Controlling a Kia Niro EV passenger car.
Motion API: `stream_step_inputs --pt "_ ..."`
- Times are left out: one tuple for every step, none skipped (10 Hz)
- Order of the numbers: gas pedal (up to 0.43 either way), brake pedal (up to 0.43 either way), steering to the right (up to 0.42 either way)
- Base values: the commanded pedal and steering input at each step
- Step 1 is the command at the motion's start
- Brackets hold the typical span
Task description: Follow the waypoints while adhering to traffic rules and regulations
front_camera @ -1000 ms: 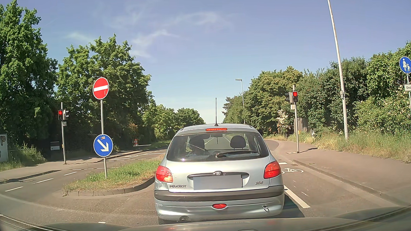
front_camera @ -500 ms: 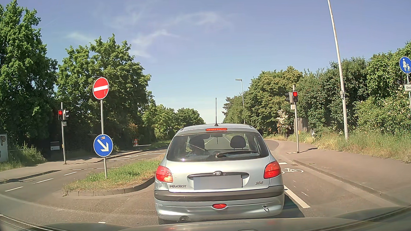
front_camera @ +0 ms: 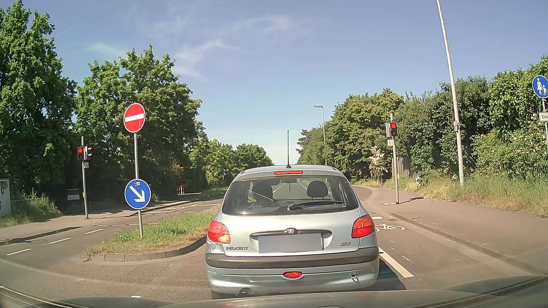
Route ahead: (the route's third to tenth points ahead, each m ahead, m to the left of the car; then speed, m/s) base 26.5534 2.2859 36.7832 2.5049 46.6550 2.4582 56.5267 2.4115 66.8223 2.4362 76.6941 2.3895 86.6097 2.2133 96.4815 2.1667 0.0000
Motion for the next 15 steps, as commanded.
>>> stream_step_inputs --pt "0.0 0.238 0.001" --pt "0.0 0.238 0.002" --pt "0.0 0.238 0.002" --pt "0.0 0.238 0.002" --pt "0.0 0.238 0.001" --pt "0.0 0.238 0.001" --pt "0.0 0.238 0.001" --pt "0.0 0.238 0.001" --pt "0.0 0.238 0.001" --pt "0.0 0.238 0.001" --pt "0.0 0.238 0.002" --pt "0.0 0.238 0.001" --pt "0.0 0.238 0.001" --pt "0.0 0.238 0.001" --pt "0.0 0.238 0.002"
